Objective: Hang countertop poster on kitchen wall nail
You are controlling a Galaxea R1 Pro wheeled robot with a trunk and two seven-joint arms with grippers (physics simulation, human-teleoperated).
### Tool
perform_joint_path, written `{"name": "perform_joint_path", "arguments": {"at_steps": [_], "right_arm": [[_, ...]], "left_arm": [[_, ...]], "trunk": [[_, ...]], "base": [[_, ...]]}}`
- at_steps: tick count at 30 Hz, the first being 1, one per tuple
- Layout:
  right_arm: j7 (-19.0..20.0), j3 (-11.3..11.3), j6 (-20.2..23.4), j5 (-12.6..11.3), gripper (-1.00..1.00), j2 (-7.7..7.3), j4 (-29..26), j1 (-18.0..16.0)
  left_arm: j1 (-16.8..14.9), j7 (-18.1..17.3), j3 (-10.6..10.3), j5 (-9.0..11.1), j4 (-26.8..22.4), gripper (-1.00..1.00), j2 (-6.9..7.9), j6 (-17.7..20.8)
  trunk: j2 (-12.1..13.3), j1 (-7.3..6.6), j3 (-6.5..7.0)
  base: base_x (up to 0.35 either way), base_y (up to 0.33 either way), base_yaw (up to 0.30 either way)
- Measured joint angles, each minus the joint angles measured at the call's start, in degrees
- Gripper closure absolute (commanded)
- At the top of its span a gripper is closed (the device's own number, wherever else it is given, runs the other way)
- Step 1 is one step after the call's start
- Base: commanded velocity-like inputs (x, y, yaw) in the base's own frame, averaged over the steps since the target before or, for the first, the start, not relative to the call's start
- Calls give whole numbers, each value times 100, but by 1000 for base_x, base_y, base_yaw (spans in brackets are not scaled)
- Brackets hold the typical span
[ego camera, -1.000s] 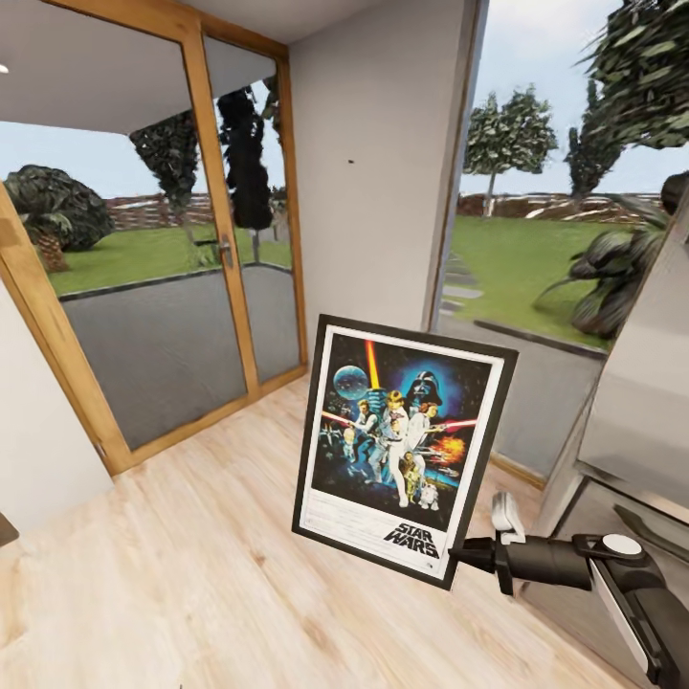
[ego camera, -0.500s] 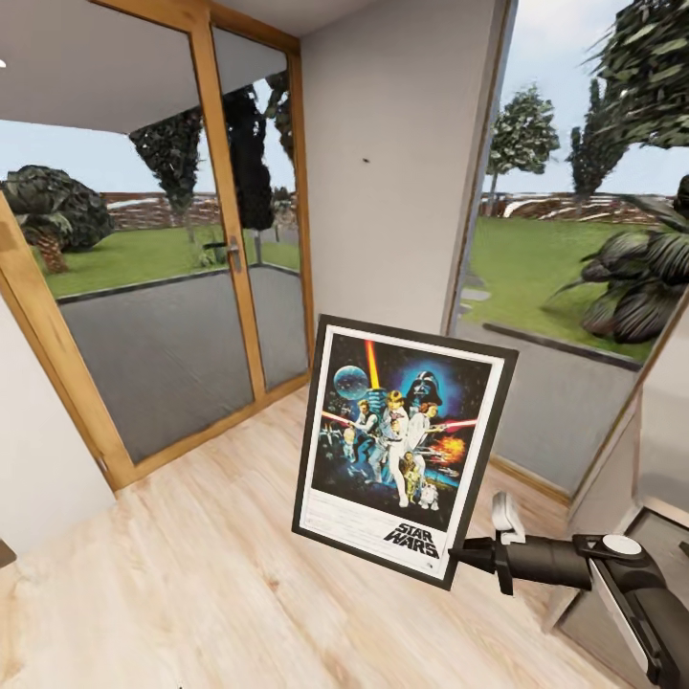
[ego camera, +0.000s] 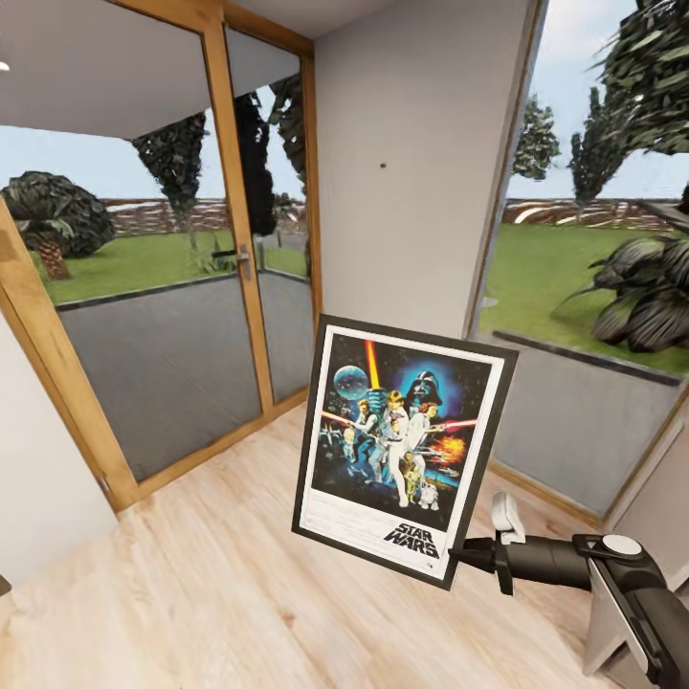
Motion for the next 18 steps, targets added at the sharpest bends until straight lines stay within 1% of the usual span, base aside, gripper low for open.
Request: {"name": "perform_joint_path", "arguments": {"at_steps": [18], "right_arm": [[-1, 0, 0, 0, 100, -2, 9, 0]], "left_arm": [[0, 0, 6, 0, 0, -100, 0, 0]], "trunk": [[0, 0, 3]], "base": [[272, 234, 0]]}}
